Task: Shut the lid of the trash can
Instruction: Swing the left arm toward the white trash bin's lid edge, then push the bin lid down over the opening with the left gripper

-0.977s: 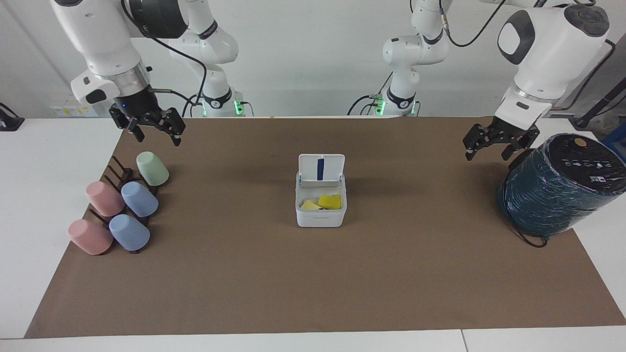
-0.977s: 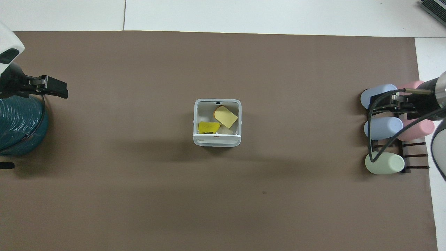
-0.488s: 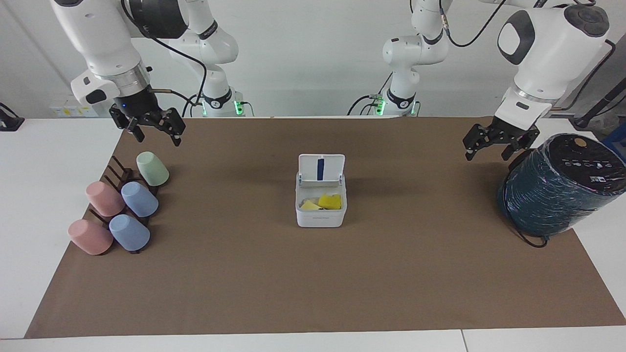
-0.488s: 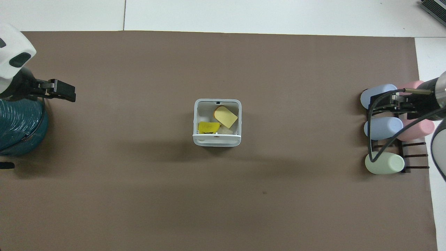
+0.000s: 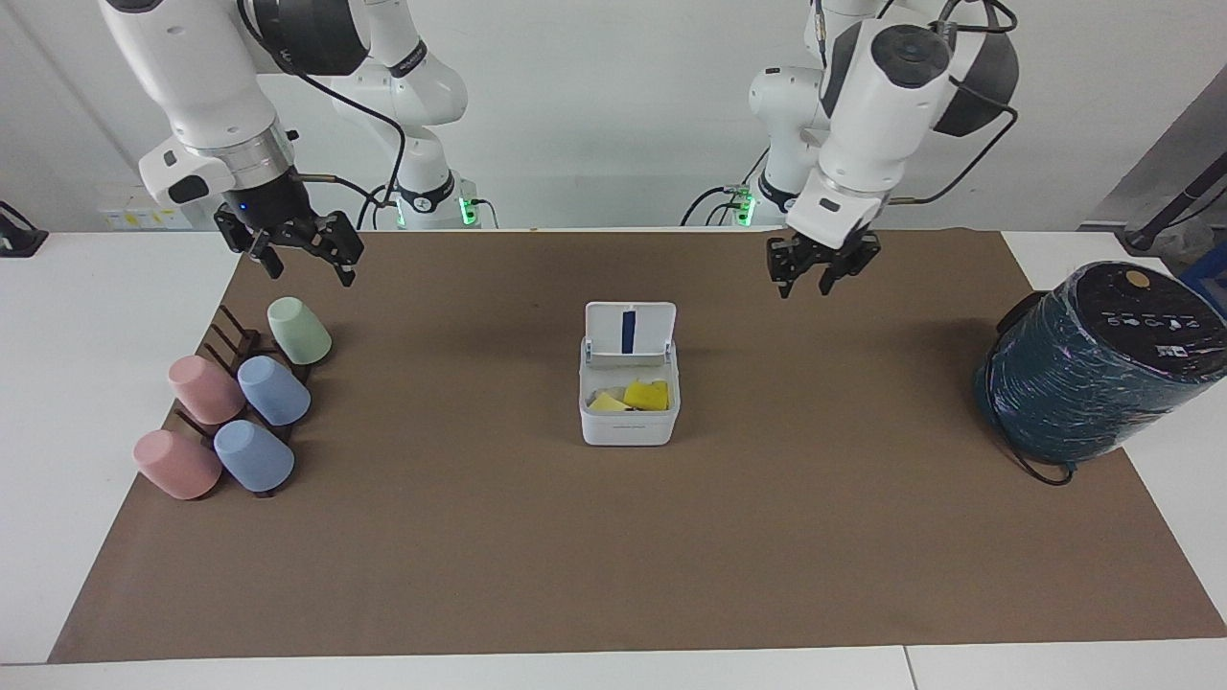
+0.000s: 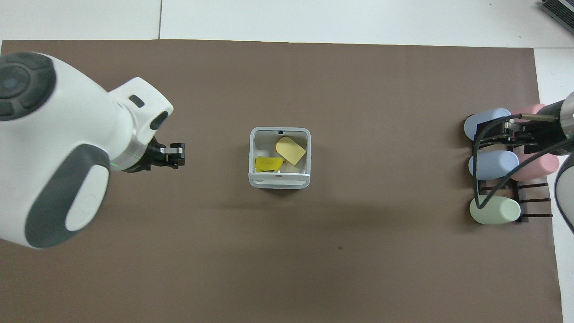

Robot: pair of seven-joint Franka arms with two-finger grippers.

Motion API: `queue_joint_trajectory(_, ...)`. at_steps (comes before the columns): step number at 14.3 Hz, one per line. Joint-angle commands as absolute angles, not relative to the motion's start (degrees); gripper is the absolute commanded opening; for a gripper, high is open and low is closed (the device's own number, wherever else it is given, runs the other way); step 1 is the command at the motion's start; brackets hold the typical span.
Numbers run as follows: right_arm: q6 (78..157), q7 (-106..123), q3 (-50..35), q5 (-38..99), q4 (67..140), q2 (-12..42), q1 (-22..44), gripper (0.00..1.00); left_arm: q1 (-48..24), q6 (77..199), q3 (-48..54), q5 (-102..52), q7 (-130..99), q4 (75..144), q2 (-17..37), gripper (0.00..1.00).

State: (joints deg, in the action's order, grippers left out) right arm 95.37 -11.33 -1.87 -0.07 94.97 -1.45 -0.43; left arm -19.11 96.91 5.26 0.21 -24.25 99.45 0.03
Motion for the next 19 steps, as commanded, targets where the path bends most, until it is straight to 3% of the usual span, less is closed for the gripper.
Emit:
queue_joint_trajectory(1,96.68,-10.63,-2.37,-0.18,96.77,-2.9,-1.05,1.0,-25.29,99.13,4.31,-0.26,-30.3,105.02,-3.95,0.39)
queue_joint_trajectory(6,96.68,-10.63,-2.29,-0.18,96.77,-2.9,-1.05,1.0,-34.26,110.8,4.31,-3.34,-42.95,112.48,-6.5,0.37)
queue_joint_trajectory(10,96.68,-10.63,-2.37,-0.18,96.77,-2.9,-1.05,1.0,-38.23,122.15,4.31,-3.43,-50.7,114.7,-4.67,0.37)
queue_joint_trajectory(15,96.68,-10.63,-2.29,-0.18,96.77,-2.9,-1.05,1.0,-36.4,132.17,4.22,-3.43,-50.45,114.7,-0.98,0.37)
queue_joint_trajectory(19,96.68,-10.63,-2.37,-0.18,96.77,-2.9,-1.05,1.0,-34.02,140.26,4.22,-3.43,-50.54,114.61,2.8,0.23)
